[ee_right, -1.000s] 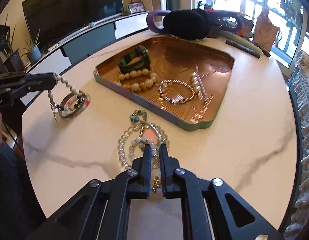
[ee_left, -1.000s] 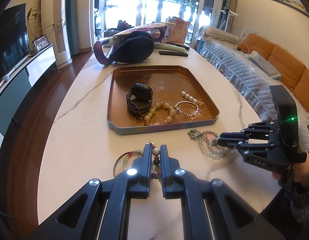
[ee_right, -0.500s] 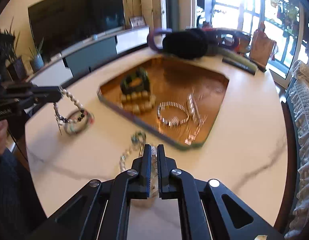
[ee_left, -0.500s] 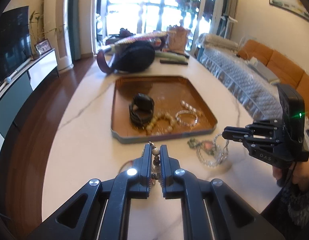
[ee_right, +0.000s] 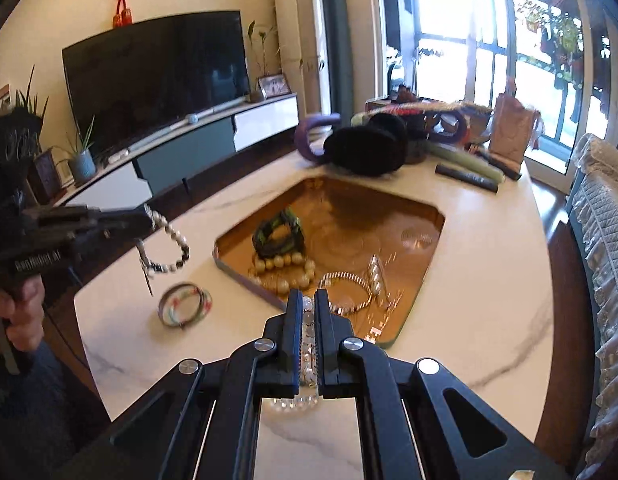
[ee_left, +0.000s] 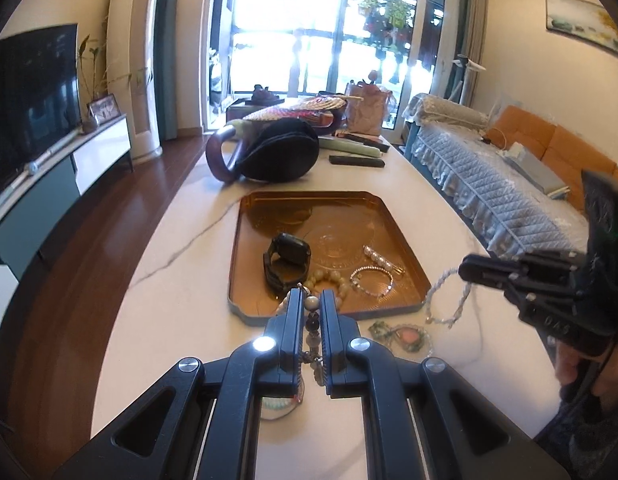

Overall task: Organize jewelry
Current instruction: 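Lift both held bracelets and carry them over the copper tray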

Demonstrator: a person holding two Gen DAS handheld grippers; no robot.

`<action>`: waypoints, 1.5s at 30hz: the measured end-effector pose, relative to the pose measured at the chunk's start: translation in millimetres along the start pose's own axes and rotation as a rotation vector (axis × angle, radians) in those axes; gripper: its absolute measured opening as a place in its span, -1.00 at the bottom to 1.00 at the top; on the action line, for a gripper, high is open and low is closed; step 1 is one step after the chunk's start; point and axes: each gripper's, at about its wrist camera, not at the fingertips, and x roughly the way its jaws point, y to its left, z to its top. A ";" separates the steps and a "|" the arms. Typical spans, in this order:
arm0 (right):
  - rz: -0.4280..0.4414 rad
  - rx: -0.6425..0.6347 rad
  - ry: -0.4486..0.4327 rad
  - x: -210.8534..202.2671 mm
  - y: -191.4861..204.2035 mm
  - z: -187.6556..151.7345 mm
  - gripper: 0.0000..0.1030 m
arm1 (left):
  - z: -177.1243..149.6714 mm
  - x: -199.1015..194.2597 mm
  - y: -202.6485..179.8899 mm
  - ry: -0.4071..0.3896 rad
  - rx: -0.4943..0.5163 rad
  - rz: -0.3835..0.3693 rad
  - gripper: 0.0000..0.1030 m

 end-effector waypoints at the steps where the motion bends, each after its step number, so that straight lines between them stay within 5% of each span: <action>1: -0.001 0.000 -0.006 -1.3 0.6 3.0 -0.91 | 1.7 0.5 -2.6 -0.002 0.006 0.011 -0.84; 12: 0.038 0.018 -0.106 -26.0 0.6 47.4 -0.90 | 41.3 -10.4 -18.7 -0.072 0.025 -0.008 -0.84; 23: 0.069 0.010 -0.212 -35.3 2.6 94.0 -0.90 | 87.9 -13.1 -10.4 -0.171 -0.124 -0.172 -0.84; 45: -0.028 0.153 -0.009 89.5 -85.4 44.3 -0.90 | 62.0 147.7 9.4 0.067 -0.164 -0.178 -0.84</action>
